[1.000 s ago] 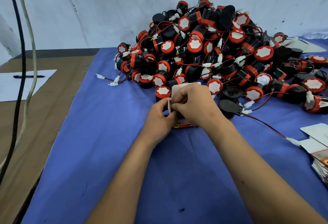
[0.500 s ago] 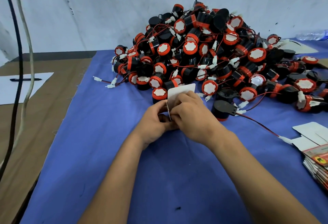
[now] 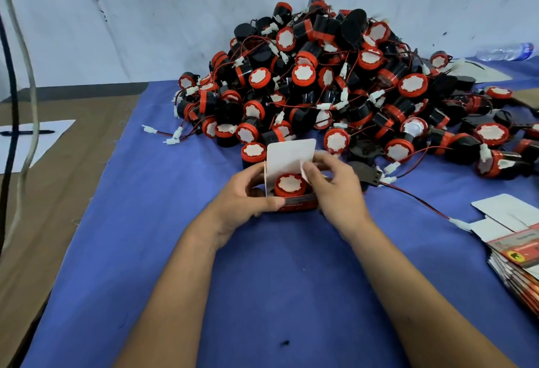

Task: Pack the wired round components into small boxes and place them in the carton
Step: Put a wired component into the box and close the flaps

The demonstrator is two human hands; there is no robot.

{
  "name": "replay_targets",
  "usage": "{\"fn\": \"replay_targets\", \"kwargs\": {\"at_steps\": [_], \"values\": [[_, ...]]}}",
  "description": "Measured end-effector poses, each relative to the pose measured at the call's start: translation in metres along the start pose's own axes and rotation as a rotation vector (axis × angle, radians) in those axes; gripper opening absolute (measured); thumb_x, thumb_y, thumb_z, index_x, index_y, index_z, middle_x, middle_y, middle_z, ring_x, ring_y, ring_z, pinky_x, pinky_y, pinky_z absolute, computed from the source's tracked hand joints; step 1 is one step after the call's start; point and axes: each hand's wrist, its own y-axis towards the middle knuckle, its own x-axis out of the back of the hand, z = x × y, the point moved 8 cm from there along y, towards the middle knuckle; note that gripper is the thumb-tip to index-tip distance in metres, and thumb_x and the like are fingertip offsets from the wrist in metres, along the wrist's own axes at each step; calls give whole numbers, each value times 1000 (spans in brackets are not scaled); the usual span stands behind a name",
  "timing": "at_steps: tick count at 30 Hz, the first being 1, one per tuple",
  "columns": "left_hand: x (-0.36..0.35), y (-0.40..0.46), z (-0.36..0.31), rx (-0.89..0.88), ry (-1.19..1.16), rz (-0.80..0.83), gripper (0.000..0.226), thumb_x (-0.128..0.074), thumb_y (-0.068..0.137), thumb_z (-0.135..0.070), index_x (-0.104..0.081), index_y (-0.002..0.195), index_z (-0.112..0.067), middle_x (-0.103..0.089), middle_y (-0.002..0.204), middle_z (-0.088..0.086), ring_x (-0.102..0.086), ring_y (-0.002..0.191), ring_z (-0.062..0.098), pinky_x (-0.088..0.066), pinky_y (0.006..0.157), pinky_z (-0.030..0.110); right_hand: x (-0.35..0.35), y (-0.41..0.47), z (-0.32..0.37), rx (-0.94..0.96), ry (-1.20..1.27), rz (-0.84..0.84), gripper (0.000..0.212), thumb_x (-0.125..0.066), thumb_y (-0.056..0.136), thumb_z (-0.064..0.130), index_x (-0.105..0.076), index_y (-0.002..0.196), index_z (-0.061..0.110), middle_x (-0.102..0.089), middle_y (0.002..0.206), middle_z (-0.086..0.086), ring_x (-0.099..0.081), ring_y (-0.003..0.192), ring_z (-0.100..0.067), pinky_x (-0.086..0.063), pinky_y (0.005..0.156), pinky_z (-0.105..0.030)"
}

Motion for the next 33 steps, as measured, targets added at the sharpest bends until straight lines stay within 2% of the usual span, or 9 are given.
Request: {"fn": "replay_targets", "kwargs": {"at_steps": [3,6,9,11,14,18,22,29,33], "values": [[6,2,11,130,-271,-58,32,-64,96,-27,-71,127,-22,-69,87,-5,-52,67,8,-43,55,21,-14,1,-6,33,36,157,17,-65,100,18,-72,115,23,-76,108,7,-71,101,-17,-59,90,-44],[10,5,14,104,-170,-202,26,-57,105,-13,-72,124,-24,-68,84,-5,-51,61,7,-45,51,21,-19,-1,1,110,180,231,33,-62,101,7,-66,125,28,-74,114,6,-71,99,-32,-58,92,-52],[6,4,5,-24,18,-278,32,-59,100,0,-75,112,-25,-74,90,-6,-58,58,3,-42,46,20,-20,-5,3,174,123,381,28,-67,98,17,-67,120,35,-70,98,16,-63,77,-19,-55,75,-30],[5,1,0,-62,66,-331,39,-57,93,9,-77,103,-23,-76,97,-1,-67,66,3,-45,48,16,-19,-8,-3,169,16,460,36,-80,88,29,-66,120,40,-67,106,16,-65,85,-10,-55,81,-24],[7,-1,1,-34,43,-304,40,-55,92,11,-80,96,-21,-79,98,2,-75,83,12,-54,57,20,-10,-7,-1,241,-89,362,41,-88,80,20,-70,114,37,-62,122,14,-65,102,-15,-55,90,-28],[8,-3,10,78,-221,-114,29,-53,91,-11,-78,105,-8,-72,95,7,-59,71,12,-52,62,23,-9,-6,1,265,-150,328,37,-87,81,13,-74,113,26,-59,128,14,-60,116,-1,-53,89,-19],[10,-3,3,-55,243,-168,27,-83,75,-34,-74,99,-25,-74,103,2,-62,71,12,-51,62,25,-7,-7,0,224,-119,387,42,-85,78,46,-74,117,33,-57,133,20,-58,121,1,-52,91,-17],[8,-1,-2,-144,405,-167,24,-85,78,-25,-69,95,-31,-70,100,21,-64,71,39,-60,67,55,-8,-7,10,424,-268,254,26,-82,86,28,-76,107,15,-63,115,13,-61,109,-4,-48,88,-15],[5,-3,-4,-154,432,-111,41,-87,79,-20,-66,112,-32,-70,107,-3,-70,84,26,-63,75,46,-12,-11,11,469,-390,306,40,-83,84,39,-70,120,25,-57,130,12,-58,117,-8,-50,91,-25]]}}
